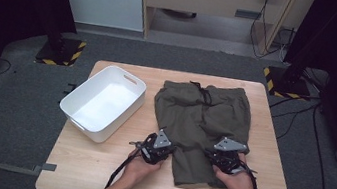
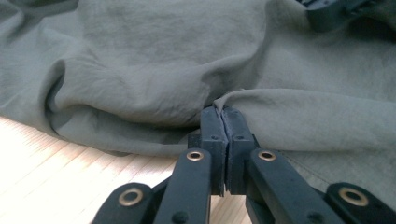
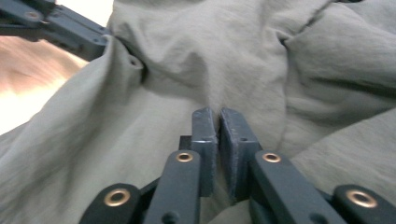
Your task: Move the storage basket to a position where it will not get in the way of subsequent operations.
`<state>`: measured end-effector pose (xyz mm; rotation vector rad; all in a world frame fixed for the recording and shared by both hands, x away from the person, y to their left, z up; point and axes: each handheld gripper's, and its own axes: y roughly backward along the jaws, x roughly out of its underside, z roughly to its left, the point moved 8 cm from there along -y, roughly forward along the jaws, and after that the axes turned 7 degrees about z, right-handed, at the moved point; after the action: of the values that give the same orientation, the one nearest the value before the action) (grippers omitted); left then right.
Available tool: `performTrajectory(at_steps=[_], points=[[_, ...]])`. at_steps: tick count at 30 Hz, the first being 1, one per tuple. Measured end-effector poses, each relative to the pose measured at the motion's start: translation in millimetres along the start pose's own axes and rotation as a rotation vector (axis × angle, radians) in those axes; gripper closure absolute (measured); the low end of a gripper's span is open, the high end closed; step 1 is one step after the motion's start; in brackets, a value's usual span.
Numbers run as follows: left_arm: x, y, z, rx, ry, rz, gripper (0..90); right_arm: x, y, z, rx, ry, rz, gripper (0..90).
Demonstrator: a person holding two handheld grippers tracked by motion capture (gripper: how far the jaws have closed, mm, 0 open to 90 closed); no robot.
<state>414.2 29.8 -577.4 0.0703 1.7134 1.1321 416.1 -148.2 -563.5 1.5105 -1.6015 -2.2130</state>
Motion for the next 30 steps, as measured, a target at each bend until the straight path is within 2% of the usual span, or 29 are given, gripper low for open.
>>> performTrajectory(at_steps=[2, 4, 5, 8, 11, 13, 16, 20, 26, 30], points=[[1.4, 6.1, 4.1, -0.002, 0.012, -0.002, 88.5, -0.2, 1.5, 1.8, -0.003, -0.007, -0.011, 70.6], [3.0, 14.8, 9.9, -0.019, 0.005, -0.003, 88.6, -0.8, 4.2, 0.0, -0.001, -0.041, -0.021, 58.8], [3.5, 20.9, 14.4, -0.026, 0.009, -0.01, 88.6, -1.6, 6.2, -1.6, -0.002, -0.061, -0.029, 54.9], [6.0, 33.9, 24.8, -0.043, 0.007, -0.014, 88.7, -2.8, 12.6, -7.9, 0.004, -0.102, -0.062, 51.0], [10.9, 45.0, 35.4, -0.057, 0.009, -0.009, 88.8, 0.8, 15.7, -15.8, 0.029, -0.122, -0.06, 52.4], [15.5, 49.9, 42.1, -0.069, 0.01, -0.002, 88.8, 7.6, 14.1, -20.4, 0.044, -0.124, -0.021, 60.3], [22.3, 55.7, 49.4, -0.076, 0.019, 0.014, 88.8, 18.7, 8.9, -25.0, 0.07, -0.117, 0.047, 66.0], [25.2, 61.5, 56.6, -0.088, 0.029, 0.016, 88.7, 28.2, 4.7, -28.2, 0.08, -0.095, 0.097, 71.6], [29.3, 65.1, 62.3, -0.116, 0.022, 0.03, 88.7, 34.3, 6.6, -34.5, 0.086, -0.07, 0.118, 81.0], [33.1, 67.9, 68.2, -0.14, 0.023, 0.049, 88.7, 39.9, 12.2, -50.0, 0.15, -0.068, 0.135, 83.1]])
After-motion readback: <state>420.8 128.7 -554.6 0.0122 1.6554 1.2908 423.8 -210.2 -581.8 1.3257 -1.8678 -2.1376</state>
